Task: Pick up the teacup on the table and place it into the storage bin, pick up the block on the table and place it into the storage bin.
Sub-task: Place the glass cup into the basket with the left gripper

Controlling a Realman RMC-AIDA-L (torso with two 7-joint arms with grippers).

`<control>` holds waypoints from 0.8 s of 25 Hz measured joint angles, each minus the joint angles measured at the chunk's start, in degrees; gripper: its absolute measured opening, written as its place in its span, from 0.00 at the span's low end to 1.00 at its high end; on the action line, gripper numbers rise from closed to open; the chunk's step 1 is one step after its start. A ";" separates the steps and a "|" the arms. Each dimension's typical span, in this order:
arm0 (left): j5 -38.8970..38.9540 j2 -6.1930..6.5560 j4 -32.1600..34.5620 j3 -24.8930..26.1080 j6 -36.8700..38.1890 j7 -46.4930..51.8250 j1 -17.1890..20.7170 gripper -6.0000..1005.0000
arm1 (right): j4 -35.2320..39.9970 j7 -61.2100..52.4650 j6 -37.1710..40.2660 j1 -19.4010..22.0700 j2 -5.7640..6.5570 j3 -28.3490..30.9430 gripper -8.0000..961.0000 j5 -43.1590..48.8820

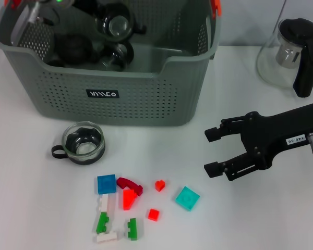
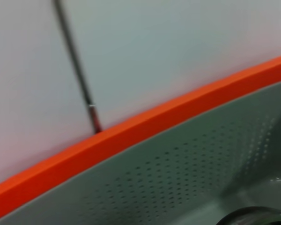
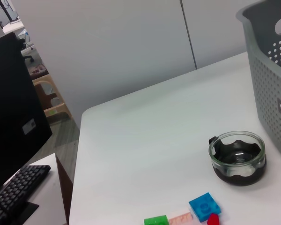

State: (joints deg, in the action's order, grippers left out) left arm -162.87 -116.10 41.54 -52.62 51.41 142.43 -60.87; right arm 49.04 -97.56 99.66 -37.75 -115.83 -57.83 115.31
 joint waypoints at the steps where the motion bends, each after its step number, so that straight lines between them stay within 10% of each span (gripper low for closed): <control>1: -0.09 -0.12 -0.53 -0.24 -0.70 0.00 -0.08 0.05 | 0.00 0.00 0.00 0.00 0.00 0.00 0.99 0.00; 20: -0.69 -1.67 -5.46 -4.42 -6.04 -0.48 0.36 0.05 | -0.62 0.00 -0.43 0.05 -0.01 0.00 0.98 0.00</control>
State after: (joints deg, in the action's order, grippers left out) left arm -163.56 -117.77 36.08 -57.03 45.37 141.94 -60.51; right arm 48.42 -97.56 99.23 -37.70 -115.84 -57.83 115.31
